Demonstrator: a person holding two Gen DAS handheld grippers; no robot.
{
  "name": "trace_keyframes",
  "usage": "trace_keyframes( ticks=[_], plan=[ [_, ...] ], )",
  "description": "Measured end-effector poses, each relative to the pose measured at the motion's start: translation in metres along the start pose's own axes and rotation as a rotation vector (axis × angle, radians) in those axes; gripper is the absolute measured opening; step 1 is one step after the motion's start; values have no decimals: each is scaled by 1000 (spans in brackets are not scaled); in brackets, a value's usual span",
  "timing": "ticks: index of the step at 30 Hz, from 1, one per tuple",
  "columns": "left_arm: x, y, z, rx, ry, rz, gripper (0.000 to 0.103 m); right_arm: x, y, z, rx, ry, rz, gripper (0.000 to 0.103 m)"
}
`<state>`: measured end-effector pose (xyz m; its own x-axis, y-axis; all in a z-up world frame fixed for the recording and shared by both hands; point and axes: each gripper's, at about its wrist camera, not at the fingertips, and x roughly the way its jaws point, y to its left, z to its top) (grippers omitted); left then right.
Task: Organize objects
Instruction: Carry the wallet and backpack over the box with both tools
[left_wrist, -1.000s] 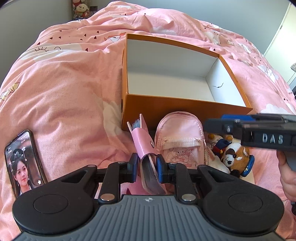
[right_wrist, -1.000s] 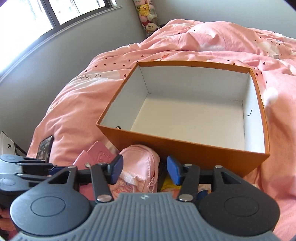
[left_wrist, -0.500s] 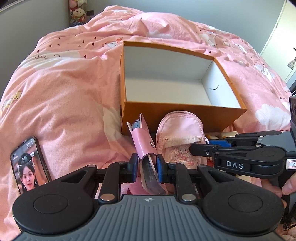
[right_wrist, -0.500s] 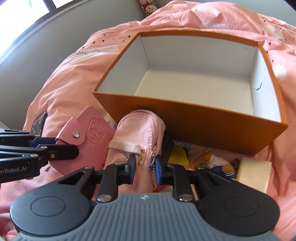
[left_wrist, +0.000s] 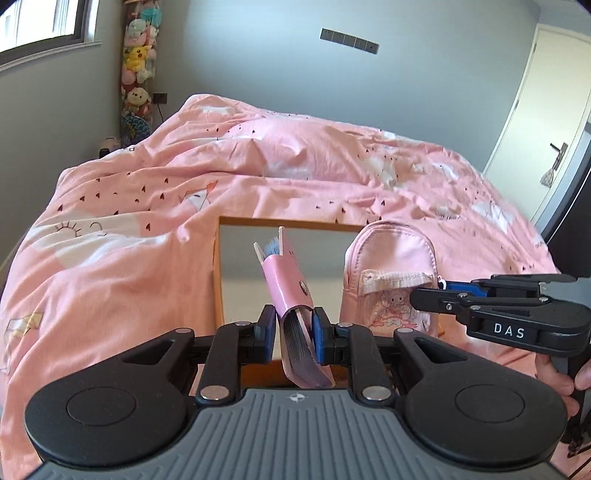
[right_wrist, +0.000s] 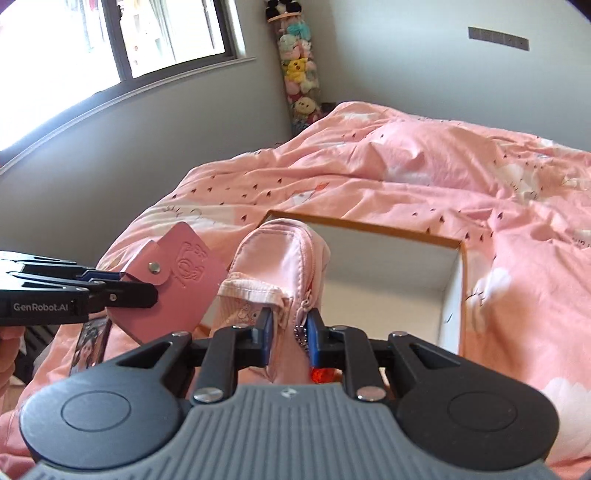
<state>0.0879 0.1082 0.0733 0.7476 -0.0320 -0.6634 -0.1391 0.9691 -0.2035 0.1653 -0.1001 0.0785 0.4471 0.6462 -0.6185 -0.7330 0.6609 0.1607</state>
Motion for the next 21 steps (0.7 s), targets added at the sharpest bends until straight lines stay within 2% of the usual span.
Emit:
trace_keyframes(
  ticks=[3, 5, 9, 12, 17, 21],
  plan=[
    [32, -1, 16, -27, 11, -21, 23, 15, -18, 16, 32, -17, -32, 20],
    [61, -2, 19, -39, 50, -15, 23, 31, -28, 22, 54, -8, -45, 20],
    [115, 13, 7, -114, 169, -12, 23, 70, -47, 20, 99, 57, -71, 20],
    [135, 26, -4, -160, 230, 0, 23, 96, -58, 12, 132, 117, -58, 20],
    [152, 29, -11, -140, 280, 38, 23, 133, -65, -3, 162, 199, -23, 20],
    [166, 21, -11, -80, 315, 75, 23, 152, -69, -8, 176, 239, -1, 21]
  ],
)
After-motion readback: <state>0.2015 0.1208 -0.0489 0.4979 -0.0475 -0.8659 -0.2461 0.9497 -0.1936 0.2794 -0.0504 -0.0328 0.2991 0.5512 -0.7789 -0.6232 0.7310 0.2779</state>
